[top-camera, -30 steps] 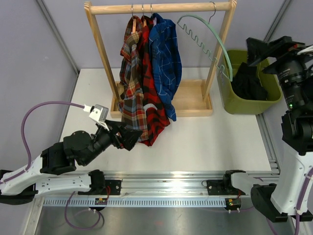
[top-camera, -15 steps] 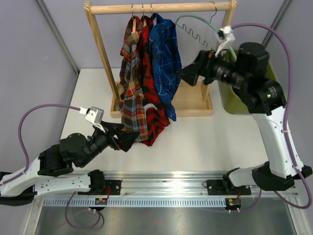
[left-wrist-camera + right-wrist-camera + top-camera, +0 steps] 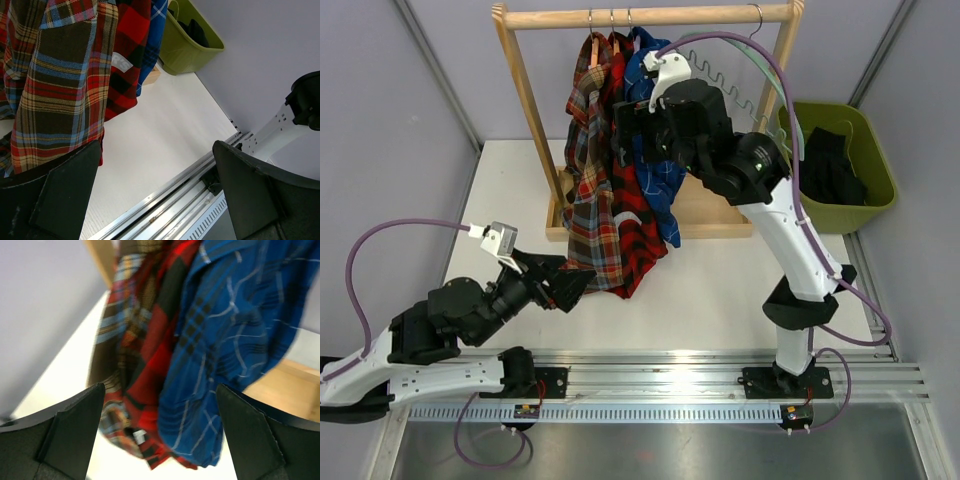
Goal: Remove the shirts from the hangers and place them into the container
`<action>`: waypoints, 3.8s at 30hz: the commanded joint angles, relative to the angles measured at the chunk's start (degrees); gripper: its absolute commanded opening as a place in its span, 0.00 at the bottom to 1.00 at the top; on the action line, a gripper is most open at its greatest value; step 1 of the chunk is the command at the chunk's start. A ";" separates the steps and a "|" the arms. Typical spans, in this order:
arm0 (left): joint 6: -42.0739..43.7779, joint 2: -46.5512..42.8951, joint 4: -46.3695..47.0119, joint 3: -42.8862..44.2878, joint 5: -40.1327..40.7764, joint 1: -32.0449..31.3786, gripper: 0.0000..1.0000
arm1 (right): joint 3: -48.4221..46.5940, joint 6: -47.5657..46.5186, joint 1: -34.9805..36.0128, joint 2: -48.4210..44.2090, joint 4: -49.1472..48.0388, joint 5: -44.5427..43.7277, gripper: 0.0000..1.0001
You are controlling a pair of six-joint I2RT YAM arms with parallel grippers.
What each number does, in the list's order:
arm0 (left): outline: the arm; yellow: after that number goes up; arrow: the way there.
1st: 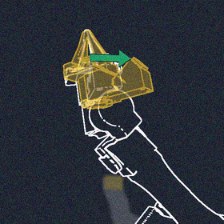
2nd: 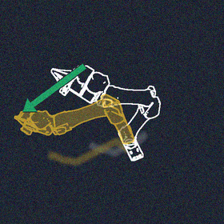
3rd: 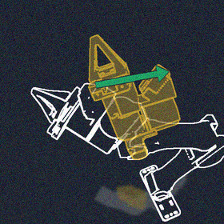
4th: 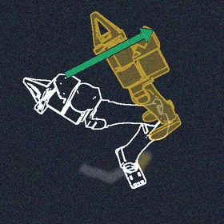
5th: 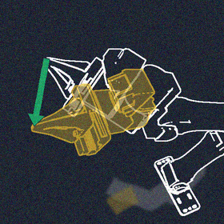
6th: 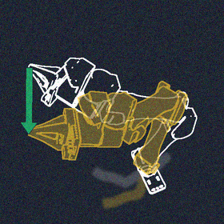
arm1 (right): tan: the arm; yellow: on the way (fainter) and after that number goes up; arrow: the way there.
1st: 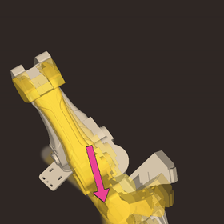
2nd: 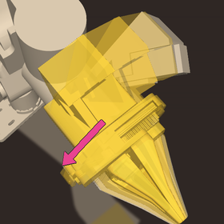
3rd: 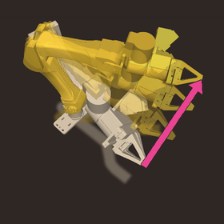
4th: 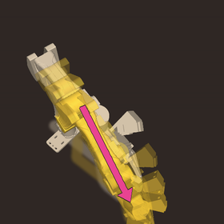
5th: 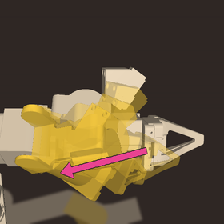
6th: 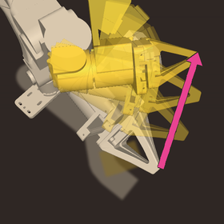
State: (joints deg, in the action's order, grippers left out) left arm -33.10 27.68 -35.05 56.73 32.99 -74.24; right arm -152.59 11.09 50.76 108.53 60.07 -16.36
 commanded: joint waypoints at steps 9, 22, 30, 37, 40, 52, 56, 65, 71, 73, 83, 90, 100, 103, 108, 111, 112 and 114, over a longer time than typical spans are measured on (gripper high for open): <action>-1.61 -2.19 -0.11 -1.88 2.08 0.15 0.99 | 5.28 -6.08 2.06 -3.76 -12.59 -20.64 0.98; -2.32 -4.92 -1.51 -2.94 3.13 0.15 0.99 | 1.95 -5.82 -0.22 2.91 -11.91 -21.01 0.98; -2.85 -7.47 -2.83 -4.00 4.01 0.23 0.99 | 0.19 -4.06 -2.42 6.25 -11.65 -18.71 0.97; -3.20 -8.61 -3.36 -4.52 4.27 0.15 0.99 | 0.28 -3.36 -3.74 7.31 -11.65 -22.74 0.69; -3.64 -8.78 -3.36 -4.87 4.10 0.15 0.99 | 0.46 -4.06 -3.74 5.82 -12.70 -26.07 0.51; -3.02 -6.41 -1.25 -4.87 2.69 0.15 0.99 | 7.04 -10.48 -4.09 -2.35 -16.83 -34.09 0.46; -3.02 -5.97 -1.16 -4.61 2.60 0.15 0.99 | 10.37 -12.39 -4.18 -4.55 -19.37 -32.78 0.06; -2.85 -5.89 -0.11 -5.05 2.69 0.15 0.99 | 22.84 -20.14 -7.78 -14.21 -28.85 -17.58 0.00; -2.14 -6.15 1.64 -6.28 2.25 0.15 0.99 | 26.38 -24.18 -12.70 -19.32 -31.68 -11.77 0.00; -1.88 -6.32 2.00 -6.45 2.16 0.23 0.99 | 27.08 -25.15 -15.60 -19.67 -31.69 -8.26 0.00; -1.79 -8.78 2.88 -8.21 2.34 0.23 0.99 | 25.51 -28.32 -20.26 -21.52 -27.30 6.07 0.00; -1.00 -9.05 3.41 -8.74 2.43 0.15 0.99 | 22.62 -26.57 -20.35 -19.86 -22.91 6.96 0.02; -2.05 -10.80 2.36 -9.79 3.04 0.15 0.99 | 17.69 -21.73 -20.26 -11.77 -17.36 5.90 0.19; -2.14 -11.60 1.56 -9.88 3.66 0.15 0.99 | 15.67 -20.85 -20.35 -10.01 -15.61 4.67 0.19; -2.23 -12.30 1.03 -10.06 4.18 0.15 0.99 | 17.23 -19.88 -20.27 -10.18 -15.60 3.53 0.13; -2.40 -12.56 0.86 -10.23 4.10 0.23 0.99 | 19.00 -19.53 -20.26 -10.71 -16.48 2.48 0.00; -2.49 -12.65 0.86 -10.50 4.10 0.15 0.99 | 19.44 -19.53 -20.26 -10.80 -16.57 2.56 0.00; -2.67 -12.65 0.77 -10.50 4.10 0.15 0.99 | 19.09 -19.70 -20.27 -10.62 -16.31 2.30 0.00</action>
State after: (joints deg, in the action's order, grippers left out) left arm -34.61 15.75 -35.53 46.46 35.20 -74.17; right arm -133.45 -8.99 30.68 99.88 44.91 -12.53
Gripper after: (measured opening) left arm 0.987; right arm 0.010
